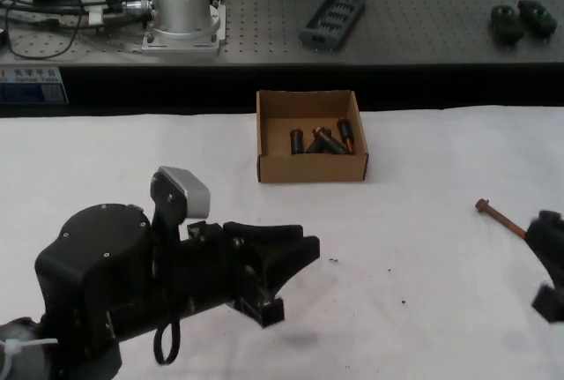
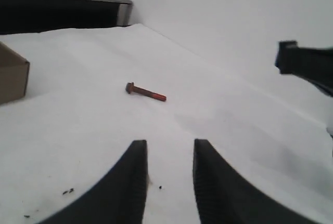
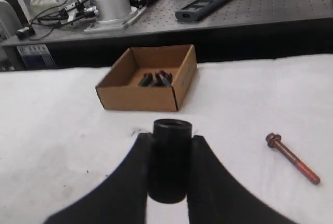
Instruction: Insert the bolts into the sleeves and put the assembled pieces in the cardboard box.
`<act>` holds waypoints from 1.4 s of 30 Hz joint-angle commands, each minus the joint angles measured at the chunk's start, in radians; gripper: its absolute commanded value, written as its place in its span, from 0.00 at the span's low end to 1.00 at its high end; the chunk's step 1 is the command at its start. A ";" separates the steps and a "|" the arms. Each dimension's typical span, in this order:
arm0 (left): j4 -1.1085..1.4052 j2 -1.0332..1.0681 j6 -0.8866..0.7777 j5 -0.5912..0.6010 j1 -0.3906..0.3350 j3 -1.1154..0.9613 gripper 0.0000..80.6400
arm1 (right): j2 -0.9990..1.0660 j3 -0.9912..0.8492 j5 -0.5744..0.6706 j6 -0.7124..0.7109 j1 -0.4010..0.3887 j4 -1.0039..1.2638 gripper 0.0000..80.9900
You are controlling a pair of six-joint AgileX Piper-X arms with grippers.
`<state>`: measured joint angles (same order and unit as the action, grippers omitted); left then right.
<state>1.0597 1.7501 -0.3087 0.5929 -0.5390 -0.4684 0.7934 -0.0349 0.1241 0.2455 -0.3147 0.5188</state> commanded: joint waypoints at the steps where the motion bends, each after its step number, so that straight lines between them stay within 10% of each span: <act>1: -0.017 -0.011 -0.268 -0.100 -0.005 -0.051 0.23 | -0.014 0.035 -0.044 0.030 -0.003 0.364 0.09; 6: -0.319 -0.014 -0.304 -0.034 -0.022 -0.178 0.03 | -0.014 0.035 0.016 0.030 -0.003 0.400 0.09; 15: -0.999 -0.014 0.298 -0.343 -0.143 -0.517 0.02 | -0.089 0.035 0.150 0.112 -0.003 0.439 0.09; 29: -1.187 0.088 0.865 -0.280 -0.151 -0.834 0.01 | -0.424 0.035 0.447 0.217 -0.003 0.433 0.09; 42: -1.461 0.370 1.271 -0.449 -0.247 -1.203 0.01 | -0.467 0.035 0.424 0.218 -0.003 0.354 0.09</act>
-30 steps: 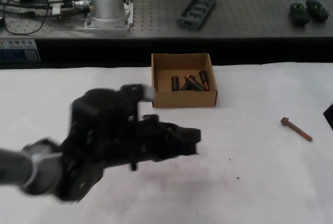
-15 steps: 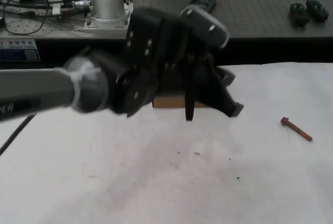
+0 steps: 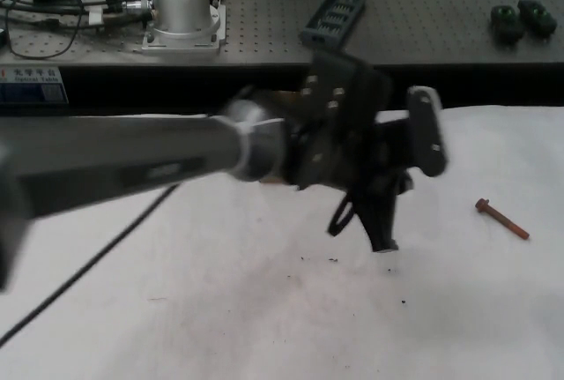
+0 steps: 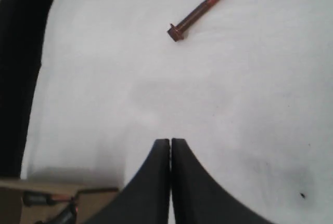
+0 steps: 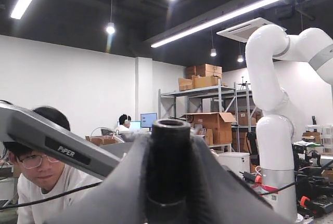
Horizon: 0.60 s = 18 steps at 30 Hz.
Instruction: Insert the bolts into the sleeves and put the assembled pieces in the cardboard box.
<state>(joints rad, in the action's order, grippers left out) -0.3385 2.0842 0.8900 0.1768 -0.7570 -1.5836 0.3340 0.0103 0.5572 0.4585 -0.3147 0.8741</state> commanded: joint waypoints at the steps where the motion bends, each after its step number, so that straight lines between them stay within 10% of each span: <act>1: -0.087 0.063 0.096 -0.041 -0.042 -0.132 0.01 | -0.007 -0.010 -0.010 0.005 -0.003 -0.001 0.09; 18: 0.001 0.353 0.248 -0.149 -0.123 -0.486 0.01 | -0.007 -0.010 -0.010 0.005 -0.003 -0.015 0.09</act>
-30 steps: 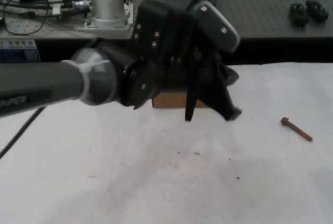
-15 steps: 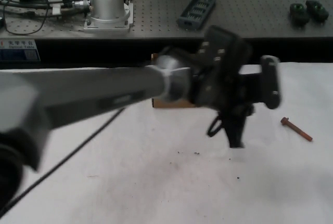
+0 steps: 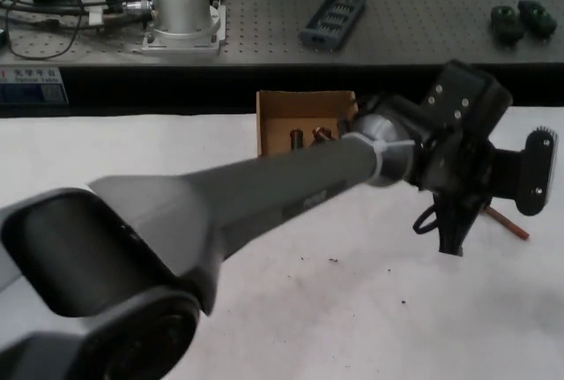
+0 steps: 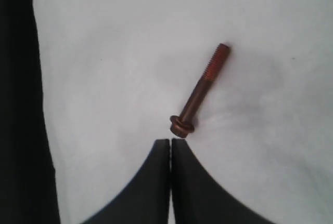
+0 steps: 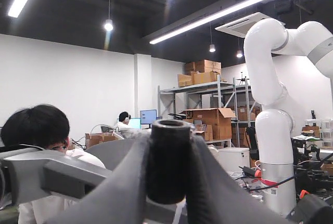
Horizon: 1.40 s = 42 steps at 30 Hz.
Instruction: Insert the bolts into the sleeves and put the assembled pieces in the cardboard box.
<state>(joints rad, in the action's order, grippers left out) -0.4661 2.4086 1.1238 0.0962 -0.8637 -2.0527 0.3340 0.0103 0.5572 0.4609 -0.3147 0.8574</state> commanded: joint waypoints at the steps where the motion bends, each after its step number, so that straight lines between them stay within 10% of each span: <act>1: 0.159 0.035 0.018 -0.076 -0.019 -0.017 0.01 | -0.007 -0.010 -0.010 0.003 -0.003 0.001 0.09; 42: 0.157 0.208 0.103 0.007 -0.033 -0.152 0.01 | -0.007 -0.010 -0.010 0.017 -0.003 -0.008 0.09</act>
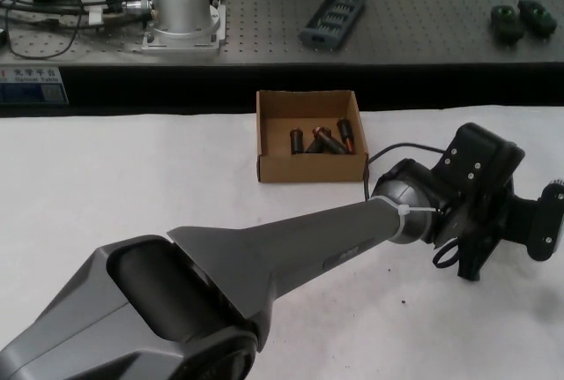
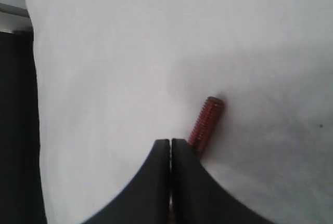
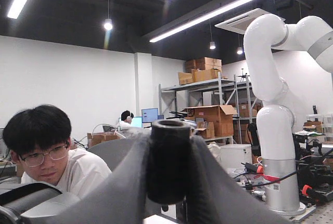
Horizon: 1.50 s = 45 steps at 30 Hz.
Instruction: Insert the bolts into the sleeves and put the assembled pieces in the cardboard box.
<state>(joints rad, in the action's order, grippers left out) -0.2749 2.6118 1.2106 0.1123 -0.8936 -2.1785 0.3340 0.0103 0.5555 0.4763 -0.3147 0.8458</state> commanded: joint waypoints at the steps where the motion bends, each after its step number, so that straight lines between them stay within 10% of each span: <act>1: -0.048 0.005 0.033 -0.018 -0.003 -0.026 0.01 | -0.007 -0.010 -0.008 0.002 -0.003 0.004 0.09; 45: 0.020 0.021 0.067 -0.004 -0.020 -0.044 0.01 | -0.007 -0.010 -0.008 -0.002 -0.003 -0.009 0.09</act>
<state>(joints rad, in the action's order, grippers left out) -0.2502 2.6316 1.2353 0.1275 -0.9103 -2.2182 0.3340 0.0103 0.5555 0.4757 -0.3147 0.8348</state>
